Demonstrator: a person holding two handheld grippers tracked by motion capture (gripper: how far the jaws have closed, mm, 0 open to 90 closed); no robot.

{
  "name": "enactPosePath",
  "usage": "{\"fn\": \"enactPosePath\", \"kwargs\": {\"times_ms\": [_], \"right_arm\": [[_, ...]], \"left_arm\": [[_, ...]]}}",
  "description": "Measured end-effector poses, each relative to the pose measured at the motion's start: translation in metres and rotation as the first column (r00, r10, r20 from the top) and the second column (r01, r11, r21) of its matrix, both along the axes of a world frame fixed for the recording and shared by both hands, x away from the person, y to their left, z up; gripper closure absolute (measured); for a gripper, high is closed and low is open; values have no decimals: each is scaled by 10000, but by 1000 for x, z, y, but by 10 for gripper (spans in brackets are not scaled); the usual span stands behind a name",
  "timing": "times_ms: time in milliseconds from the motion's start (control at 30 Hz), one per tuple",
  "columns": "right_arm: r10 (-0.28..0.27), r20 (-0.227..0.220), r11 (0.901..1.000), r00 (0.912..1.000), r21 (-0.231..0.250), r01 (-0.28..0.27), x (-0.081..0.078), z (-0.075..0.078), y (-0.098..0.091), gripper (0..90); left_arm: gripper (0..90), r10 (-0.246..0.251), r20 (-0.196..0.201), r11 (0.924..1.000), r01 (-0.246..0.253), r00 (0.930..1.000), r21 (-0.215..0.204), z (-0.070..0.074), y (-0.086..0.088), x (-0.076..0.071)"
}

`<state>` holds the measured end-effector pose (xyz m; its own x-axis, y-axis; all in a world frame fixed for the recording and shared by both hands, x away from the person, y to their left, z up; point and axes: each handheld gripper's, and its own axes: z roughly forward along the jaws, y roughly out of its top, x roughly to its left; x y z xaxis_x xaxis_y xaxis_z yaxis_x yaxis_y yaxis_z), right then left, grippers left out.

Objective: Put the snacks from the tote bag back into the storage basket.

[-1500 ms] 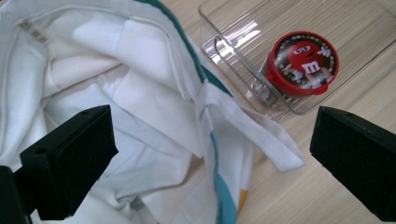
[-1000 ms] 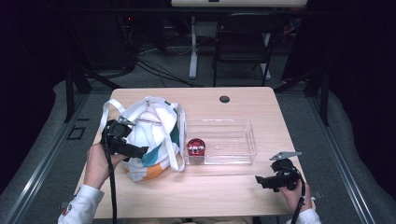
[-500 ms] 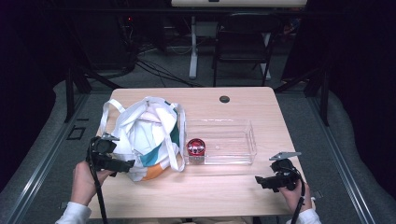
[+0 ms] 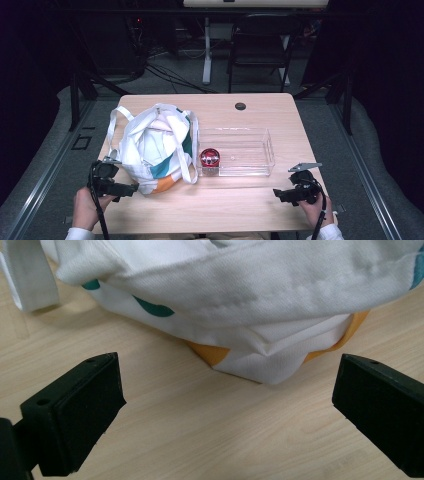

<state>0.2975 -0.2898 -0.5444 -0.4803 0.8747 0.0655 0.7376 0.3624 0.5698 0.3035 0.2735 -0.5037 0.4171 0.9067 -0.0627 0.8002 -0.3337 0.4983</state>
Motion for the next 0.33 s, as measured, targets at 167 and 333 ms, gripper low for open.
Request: {"fn": "enactPosePath", "kwargs": {"times_ms": [167,333], "right_arm": [[24,14,10000,10000,28,-24,0,0,0,141],[57,34,10000,10000,78,-57,0,-1,0,141]], "left_arm": [[0,-47,-54,9999,46,10000,-125,-5,2,-3],[0,-23,14,9996,23,10000,-292,-5,5,-3]]}}
